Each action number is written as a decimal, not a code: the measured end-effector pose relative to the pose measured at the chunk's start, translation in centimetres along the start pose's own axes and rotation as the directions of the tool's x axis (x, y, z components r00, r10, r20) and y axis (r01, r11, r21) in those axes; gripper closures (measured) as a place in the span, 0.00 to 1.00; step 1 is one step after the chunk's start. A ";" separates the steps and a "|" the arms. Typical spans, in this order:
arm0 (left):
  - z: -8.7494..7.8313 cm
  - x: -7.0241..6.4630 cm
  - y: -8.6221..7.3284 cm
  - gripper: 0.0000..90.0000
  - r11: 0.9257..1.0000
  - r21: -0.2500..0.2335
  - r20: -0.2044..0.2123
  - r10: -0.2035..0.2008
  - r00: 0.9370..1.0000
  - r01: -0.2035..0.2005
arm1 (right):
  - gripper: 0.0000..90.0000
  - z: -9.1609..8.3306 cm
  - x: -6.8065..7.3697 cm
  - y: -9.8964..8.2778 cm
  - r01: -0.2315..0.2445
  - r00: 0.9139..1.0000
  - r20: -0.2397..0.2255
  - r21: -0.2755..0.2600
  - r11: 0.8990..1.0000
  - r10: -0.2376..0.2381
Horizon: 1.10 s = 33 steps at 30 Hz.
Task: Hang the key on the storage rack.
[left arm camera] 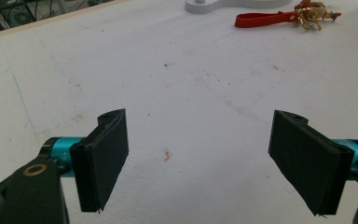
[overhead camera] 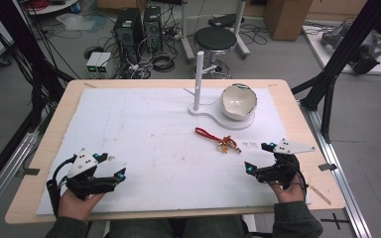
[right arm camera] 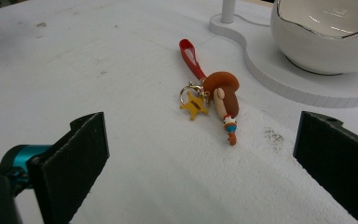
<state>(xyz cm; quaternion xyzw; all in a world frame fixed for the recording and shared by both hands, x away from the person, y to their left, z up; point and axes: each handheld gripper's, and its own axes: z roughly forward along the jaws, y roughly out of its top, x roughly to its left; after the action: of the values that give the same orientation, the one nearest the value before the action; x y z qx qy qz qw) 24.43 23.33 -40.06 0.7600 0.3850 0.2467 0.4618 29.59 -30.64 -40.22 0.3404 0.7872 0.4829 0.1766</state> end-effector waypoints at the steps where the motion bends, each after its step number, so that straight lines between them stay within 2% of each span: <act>1: 0.1 0.1 0.1 0.23 1.000 0.001 0.000 -0.003 1.000 0.003 | 0.02 0.0 0.0 0.0 0.001 1.000 0.001 0.001 1.000 -0.001; 33: 0.0 -0.1 -0.1 0.23 1.000 -0.007 0.006 -0.002 1.000 0.002 | 0.02 0.5 0.2 0.0 0.008 1.000 0.002 0.007 1.000 -0.008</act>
<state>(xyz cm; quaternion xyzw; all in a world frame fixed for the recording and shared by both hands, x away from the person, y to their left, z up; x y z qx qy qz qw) 24.35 23.27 -40.13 0.7586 0.3836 0.2453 0.4661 29.79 -30.18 -40.41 0.3383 0.7902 0.4790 0.1781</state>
